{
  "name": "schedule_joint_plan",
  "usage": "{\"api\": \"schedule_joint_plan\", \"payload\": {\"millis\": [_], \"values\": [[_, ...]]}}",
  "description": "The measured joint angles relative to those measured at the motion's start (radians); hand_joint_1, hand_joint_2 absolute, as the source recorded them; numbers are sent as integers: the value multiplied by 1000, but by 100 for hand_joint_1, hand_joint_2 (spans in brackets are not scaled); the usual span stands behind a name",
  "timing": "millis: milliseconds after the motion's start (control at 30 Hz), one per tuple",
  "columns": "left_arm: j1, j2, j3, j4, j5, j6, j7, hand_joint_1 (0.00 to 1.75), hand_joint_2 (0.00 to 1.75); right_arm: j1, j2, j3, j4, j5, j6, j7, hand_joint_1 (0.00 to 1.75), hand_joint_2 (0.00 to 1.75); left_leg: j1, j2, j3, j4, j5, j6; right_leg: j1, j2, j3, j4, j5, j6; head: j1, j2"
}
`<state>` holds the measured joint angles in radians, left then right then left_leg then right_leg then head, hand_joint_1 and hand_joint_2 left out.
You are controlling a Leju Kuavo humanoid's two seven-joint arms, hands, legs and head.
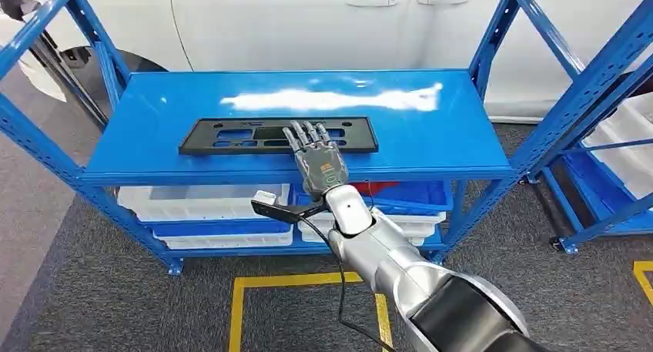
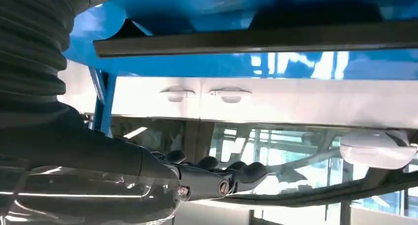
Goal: Take the parts from the cabinet and place them on the table.
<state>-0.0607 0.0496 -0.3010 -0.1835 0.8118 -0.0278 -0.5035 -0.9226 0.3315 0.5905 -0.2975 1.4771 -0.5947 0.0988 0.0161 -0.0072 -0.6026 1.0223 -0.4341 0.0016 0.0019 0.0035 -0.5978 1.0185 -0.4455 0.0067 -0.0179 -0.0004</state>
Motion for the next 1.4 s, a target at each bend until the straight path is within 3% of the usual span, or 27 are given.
{"api": "schedule_joint_plan", "payload": {"millis": [100, 167, 200, 267, 333, 367, 433, 467, 500, 533, 667, 700, 767, 800, 833, 867, 933, 967, 1000, 1133, 1167, 1200, 1233, 1300, 1333, 1367, 1400], "values": [[0, 0, 0, 0, -3, 16, -3, 0, 0, -2, 6, -3, 0, 0, 5, 0, 0, 175, 5, 1, 3, -10, 6, -19, 6, 2, -4, 0, 3, -14, 0, 0], [0, 2, -1, 0, -7, 25, -6, 0, 0, -3, 11, -3, -8, 0, 6, 1, 0, 175, 7, 2, 0, 3, -9, -28, -4, -1, 10, -22, 14, -28, 0, 0], [1, 2, -2, 0, -8, 26, -6, 0, 0, -6, 15, -3, -8, 0, 6, 1, 0, 175, 6, 2, -15, 38, -33, -30, -4, -1, 12, -24, 15, -32, 0, 0], [1, 3, -3, 0, -10, 28, -6, 0, 0, -6, 18, -2, -7, 0, 6, 2, 0, 175, 6, 2, -99, 217, -120, -36, 1, -3, 12, -24, 13, -40, 0, 0], [3, 3, -3, 0, -11, 34, -6, 0, 0, -3, 18, -3, -5, 0, 6, 2, 0, 175, 6, 2, -143, 306, -137, -39, 5, -3, 12, -23, 12, -41, 0, 0], [4, 4, -3, 0, -12, 35, -6, 0, 0, -2, 18, -3, -4, 0, 6, 3, 0, 175, 6, 2, -139, 297, -123, -39, 5, -3, 12, -22, 12, -42, 0, 0], [3, 5, -3, 0, -18, 41, -6, 0, 0, -3, 18, -3, -3, 0, 6, 5, 0, 175, 6, 2, -81, 177, -47, -37, 5, -2, 12, -16, 9, -39, 0, 0], [0, 6, -4, 0, -19, 44, -6, 0, 0, -6, 18, -3, -3, 0, 5, 5, 0, 175, 7, 3, -23, 63, 6, -34, 5, -1, 12, -8, 2, -34, 0, 0], [-2, 6, -6, 0, -21, 44, -5, 0, 0, -9, 18, -3, -3, 0, 5, 6, 0, 175, 2, 2, -2, 22, -3, -32, 14, 0, 5, 5, -4, -26, 0, 0], [-3, 6, -7, 0, -21, 45, -5, 0, 0, -11, 18, -3, -3, 0, 5, 6, 0, 175, 3, 1, 0, 14, -11, -17, 14, 1, -3, 9, -4, -23, 0, 0], [-2, 5, -14, 0, -23, 46, -3, 0, 0, -9, 18, -4, -3, 0, 5, 8, 0, 175, 6, 1, -1, 7, -3, 2, 9, 2, -7, 21, -15, -5, 0, 0], [-3, 5, -14, 0, -25, 46, -3, 0, 0, -11, 18, -4, -3, 0, 5, 10, 0, 175, 6, 1, -2, 6, -3, 6, 8, 0, -26, 61, -45, 3, 0, 0], [-5, 5, -18, 0, -28, 49, -3, 0, 0, -10, 17, -5, -3, 0, 5, 10, 0, 175, 6, 2, -3, 6, -3, 11, 1, 0, -97, 213, -118, 12, 0, 0], [-5, 6, -19, 0, -28, 52, -3, 0, 0, -8, 16, -5, -1, 0, 6, 10, 0, 175, 6, 2, -3, 6, -4, 12, -1, 0, -135, 289, -144, 15, 0, 0], [-4, 6, -19, 0, -29, 53, -3, 0, 0, -5, 15, -5, 0, 0, 6, 10, 0, 175, 6, 2, -3, 6, -4, 12, -3, 0, -156, 328, -147, 16, 0, 0], [-4, 6, -20, 0, -30, 58, -2, 0, 0, -4, 14, -5, 1, 0, 6, 10, 0, 175, 6, 2, -2, 6, -4, 12, -5, 0, -154, 318, -129, 16, 0, 0], [-5, 6, -24, 0, -33, 62, -2, 0, 0, -5, 13, -5, 1, -2, 6, 8, 0, 175, 6, 1, 1, 6, -5, 11, -6, 0, -88, 173, -41, 9, 0, 0], [-6, 5, -26, 0, -35, 64, -1, 0, 0, -7, 13, -6, 1, -9, 5, 2, 0, 0, 6, 0, 3, 6, -6, 9, -5, 0, -45, 86, -1, 3, 0, 0], [-7, 4, -27, 0, -37, 64, 3, 0, 0, -7, 13, -12, 0, -30, 6, -13, 0, 0, 4, 1, 3, 6, -6, 7, -1, 1, -13, 16, 4, -4, 0, 0], [-9, 4, -27, 0, -40, 63, 15, 0, 0, -1, 14, -97, 0, -215, 41, -115, 0, 0, 5, 0, 3, -3, -2, -19, 8, 2, -12, 3, 7, -19, 0, 0], [-9, 5, -27, 0, -40, 63, 16, 0, 0, -1, 15, -114, -3, -225, 42, -129, 0, 0, 4, 1, 1, 0, -8, -23, -4, 0, -4, -12, 15, -28, 0, 0], [-9, 5, -27, 0, -42, 63, 17, 0, 0, -3, 16, -130, -6, -229, 42, -144, 0, 0, 5, 2, -6, 21, -25, -26, -3, -1, 0, -19, 18, -32, 0, 0], [-9, 5, -28, 0, -43, 63, 19, 0, 0, -6, 18, -138, -6, -230, 42, -152, 0, 0, 5, 1, -31, 80, -61, -28, -3, -3, 1, -19, 18, -38, 0, 0], [-10, 6, -28, 0, -45, 63, 21, 0, 0, -3, 21, -146, -6, -218, 42, -156, 0, 0, 6, 2, -107, 241, -132, -35, 1, -11, 2, -19, 16, -41, 0, 0], [-10, 6, -28, 0, -45, 63, 21, 0, 0, -1, 21, -146, -6, -211, 43, -156, 0, 0, 6, 2, -139, 301, -146, -37, 4, -16, 3, -18, 15, -43, 0, 0], [-11, 6, -28, 0, -45, 63, 21, 0, 0, 0, 21, -146, -6, -201, 47, -156, 0, 0, 6, 2, -145, 309, -134, -38, 5, -20, 4, -17, 14, -44, 0, 0], [-10, 7, -28, 0, -45, 63, 22, 0, 0, 0, 22, -146, -6, -195, 49, -156, 0, 0, 6, 3, -127, 267, -101, -37, 5, -25, 6, -17, 12, -43, 0, 0]]}}
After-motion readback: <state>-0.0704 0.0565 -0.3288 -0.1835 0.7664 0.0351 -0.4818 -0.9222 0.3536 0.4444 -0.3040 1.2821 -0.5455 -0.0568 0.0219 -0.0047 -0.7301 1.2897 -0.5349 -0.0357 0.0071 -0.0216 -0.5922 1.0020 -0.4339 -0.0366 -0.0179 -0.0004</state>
